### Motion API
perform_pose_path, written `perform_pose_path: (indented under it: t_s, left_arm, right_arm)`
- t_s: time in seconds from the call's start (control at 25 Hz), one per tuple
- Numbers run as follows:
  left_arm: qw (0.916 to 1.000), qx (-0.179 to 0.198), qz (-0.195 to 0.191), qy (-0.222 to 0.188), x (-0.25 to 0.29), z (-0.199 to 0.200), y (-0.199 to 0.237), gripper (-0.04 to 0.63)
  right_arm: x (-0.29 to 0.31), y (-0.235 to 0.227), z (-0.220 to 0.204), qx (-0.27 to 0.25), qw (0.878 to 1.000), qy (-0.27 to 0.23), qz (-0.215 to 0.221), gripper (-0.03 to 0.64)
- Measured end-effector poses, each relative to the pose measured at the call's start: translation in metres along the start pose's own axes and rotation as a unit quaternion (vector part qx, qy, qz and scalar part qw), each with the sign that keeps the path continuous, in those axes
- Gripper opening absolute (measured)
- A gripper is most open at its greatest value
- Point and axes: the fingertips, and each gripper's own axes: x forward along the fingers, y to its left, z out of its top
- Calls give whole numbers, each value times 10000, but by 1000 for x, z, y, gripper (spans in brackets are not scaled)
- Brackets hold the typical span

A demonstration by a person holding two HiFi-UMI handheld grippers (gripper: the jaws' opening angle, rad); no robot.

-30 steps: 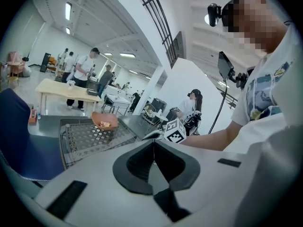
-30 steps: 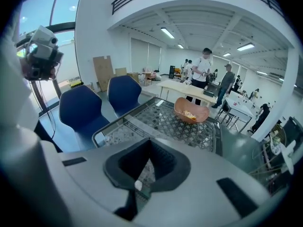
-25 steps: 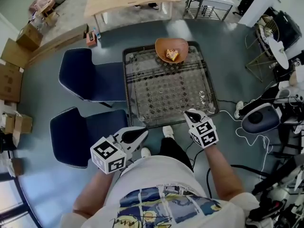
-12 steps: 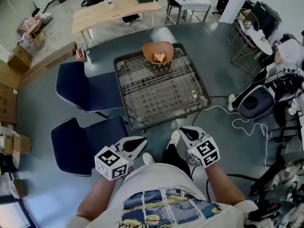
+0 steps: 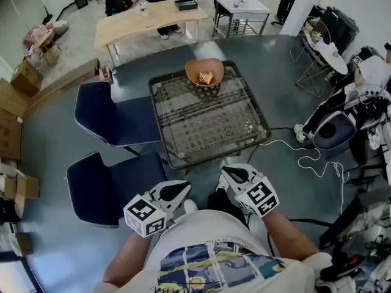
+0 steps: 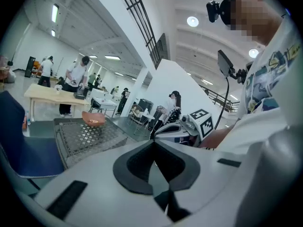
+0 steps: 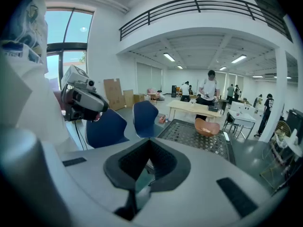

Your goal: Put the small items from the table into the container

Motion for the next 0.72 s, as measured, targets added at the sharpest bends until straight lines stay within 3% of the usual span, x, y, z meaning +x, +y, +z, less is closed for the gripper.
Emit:
perform_pose_path:
  t_s: [0.36, 0.72]
  left_arm:
    - [9994, -299, 185, -62, -17, -11, 0, 8]
    - [9997, -220, 27, 90, 0, -8, -2, 8]
  right_arm:
    - [14, 24, 13, -264, 9988, 29, 409, 8]
    - [12, 16, 11, -195, 9991, 10, 366, 8]
